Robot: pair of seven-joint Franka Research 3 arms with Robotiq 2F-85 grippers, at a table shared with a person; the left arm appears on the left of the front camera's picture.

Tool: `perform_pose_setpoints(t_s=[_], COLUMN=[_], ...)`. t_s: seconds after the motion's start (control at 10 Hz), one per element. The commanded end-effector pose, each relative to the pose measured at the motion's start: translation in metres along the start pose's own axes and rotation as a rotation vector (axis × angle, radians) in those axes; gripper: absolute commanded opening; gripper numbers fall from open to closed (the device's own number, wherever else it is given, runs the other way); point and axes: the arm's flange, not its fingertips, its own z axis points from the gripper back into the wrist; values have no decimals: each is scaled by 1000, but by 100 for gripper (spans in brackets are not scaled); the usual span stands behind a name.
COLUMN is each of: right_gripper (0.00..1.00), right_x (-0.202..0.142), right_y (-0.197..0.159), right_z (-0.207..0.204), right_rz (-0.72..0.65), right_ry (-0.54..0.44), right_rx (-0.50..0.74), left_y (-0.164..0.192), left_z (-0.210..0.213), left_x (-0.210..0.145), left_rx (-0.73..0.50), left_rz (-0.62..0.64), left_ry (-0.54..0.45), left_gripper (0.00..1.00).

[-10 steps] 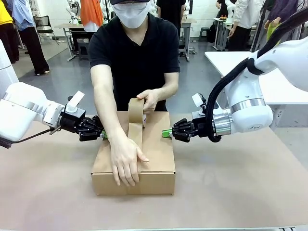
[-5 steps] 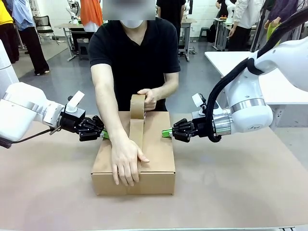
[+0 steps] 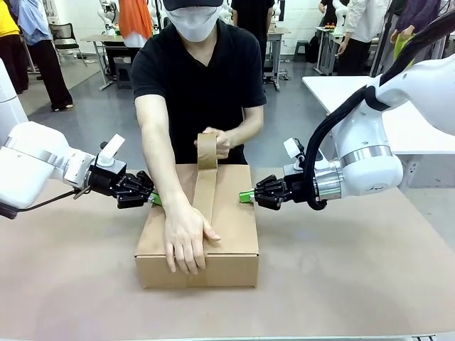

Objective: Wrap the clocks to prevent damage.
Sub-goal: After the human seals the box with tape, release both hands from the side flaps of the Package Box.

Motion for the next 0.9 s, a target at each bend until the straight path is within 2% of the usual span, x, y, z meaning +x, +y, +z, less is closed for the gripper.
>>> perform_pose_setpoints(t_s=[0.0,0.8], right_gripper=[1,1], right_x=[-2,-2], right_y=[0,0], right_z=[-2,-2], right_rz=[-7,-7], right_ry=[6,6], right_rx=[-3,-3], left_y=[0,0], left_z=[-1,-1], left_x=[-1,-1], left_rx=[6,6], left_rz=[0,0], left_ry=[10,10], left_gripper=[0,0])
